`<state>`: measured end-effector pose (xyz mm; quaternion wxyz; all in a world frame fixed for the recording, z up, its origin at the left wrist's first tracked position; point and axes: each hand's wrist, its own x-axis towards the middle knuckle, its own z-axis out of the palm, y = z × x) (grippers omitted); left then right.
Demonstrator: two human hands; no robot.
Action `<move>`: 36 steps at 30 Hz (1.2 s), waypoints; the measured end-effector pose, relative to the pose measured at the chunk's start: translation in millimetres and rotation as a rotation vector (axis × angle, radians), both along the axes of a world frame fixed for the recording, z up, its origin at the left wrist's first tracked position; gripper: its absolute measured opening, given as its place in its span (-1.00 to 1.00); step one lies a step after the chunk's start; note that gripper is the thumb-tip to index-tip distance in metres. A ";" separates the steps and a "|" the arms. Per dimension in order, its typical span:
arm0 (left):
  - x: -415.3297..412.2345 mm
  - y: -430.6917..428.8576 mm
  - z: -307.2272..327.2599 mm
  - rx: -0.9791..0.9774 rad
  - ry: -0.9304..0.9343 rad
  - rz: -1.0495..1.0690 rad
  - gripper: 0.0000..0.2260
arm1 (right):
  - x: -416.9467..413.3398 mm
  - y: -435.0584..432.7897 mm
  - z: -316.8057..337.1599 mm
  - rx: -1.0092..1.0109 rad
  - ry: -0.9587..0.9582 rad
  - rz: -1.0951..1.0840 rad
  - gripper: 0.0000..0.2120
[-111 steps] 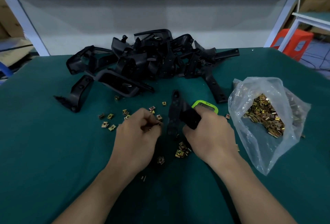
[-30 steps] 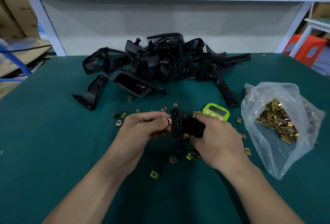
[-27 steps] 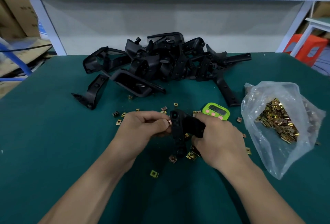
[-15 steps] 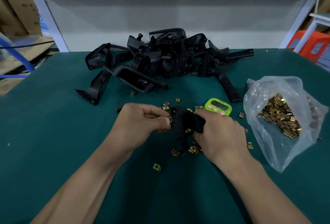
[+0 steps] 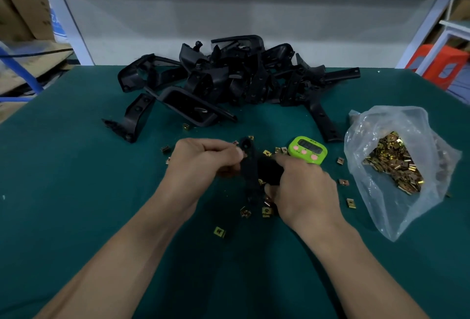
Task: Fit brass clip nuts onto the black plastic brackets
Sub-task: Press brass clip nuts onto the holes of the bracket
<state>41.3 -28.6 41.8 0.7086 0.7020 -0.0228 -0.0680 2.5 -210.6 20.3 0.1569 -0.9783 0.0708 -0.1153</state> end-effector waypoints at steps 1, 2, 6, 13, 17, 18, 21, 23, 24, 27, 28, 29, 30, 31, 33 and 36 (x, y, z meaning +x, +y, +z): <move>-0.2 -3.8 -2.3 -0.005 -0.007 0.058 -0.95 | 1.0 0.5 -1.1 0.018 -0.013 -0.003 -0.75; -1.6 -7.5 -4.4 0.003 -0.007 0.115 -0.99 | 1.6 0.8 -2.2 0.030 -0.031 -0.009 -0.75; -15.3 -17.9 -11.5 0.404 -0.214 0.273 -0.66 | 1.3 2.9 -4.1 0.107 -0.104 -0.008 -0.57; -31.8 -30.3 -11.3 0.944 -0.468 0.369 -0.48 | -5.3 7.5 -2.0 0.083 -0.208 0.031 -0.73; -31.0 -37.2 -9.2 0.991 -0.487 0.420 -0.53 | -7.1 10.0 1.3 0.084 -0.186 0.017 -0.82; -30.0 -38.1 -9.0 0.980 -0.496 0.420 -0.57 | -7.4 11.0 1.6 0.089 -0.182 0.014 -0.82; -29.3 -38.4 -11.4 0.910 -0.472 0.403 -0.63 | -7.5 12.9 1.3 0.099 -0.181 0.005 -0.86; -29.3 -39.3 -13.7 0.885 -0.462 0.405 -0.64 | -7.6 13.5 0.6 0.086 -0.176 -0.001 -0.85; -29.5 -40.2 -15.1 0.894 -0.464 0.402 -0.63 | -7.4 13.5 0.0 0.071 -0.165 -0.005 -0.83; -29.5 -42.3 -18.2 0.937 -0.474 0.393 -0.61 | -7.4 13.0 -1.2 0.042 -0.141 -0.019 -0.78; -29.1 -42.2 -19.2 0.936 -0.482 0.393 -0.60 | -7.5 12.8 -1.4 0.044 -0.146 -0.021 -0.78; -28.7 -41.9 -19.8 0.931 -0.494 0.395 -0.60 | -7.6 12.8 -1.6 0.048 -0.154 -0.019 -0.78; -28.0 -41.2 -20.3 0.925 -0.506 0.397 -0.60 | -7.6 12.9 -1.9 0.052 -0.164 -0.016 -0.79; -27.2 -40.1 -20.7 0.915 -0.512 0.393 -0.59 | -7.3 12.9 -2.1 0.058 -0.174 -0.013 -0.80; -25.5 -38.0 -21.7 0.847 -0.503 0.367 -0.61 | -6.9 12.4 -2.4 0.063 -0.195 -0.009 -0.81; -22.0 -36.3 -23.4 0.585 -0.384 0.281 -0.67 | -6.9 10.8 -2.8 0.053 -0.192 -0.015 -0.80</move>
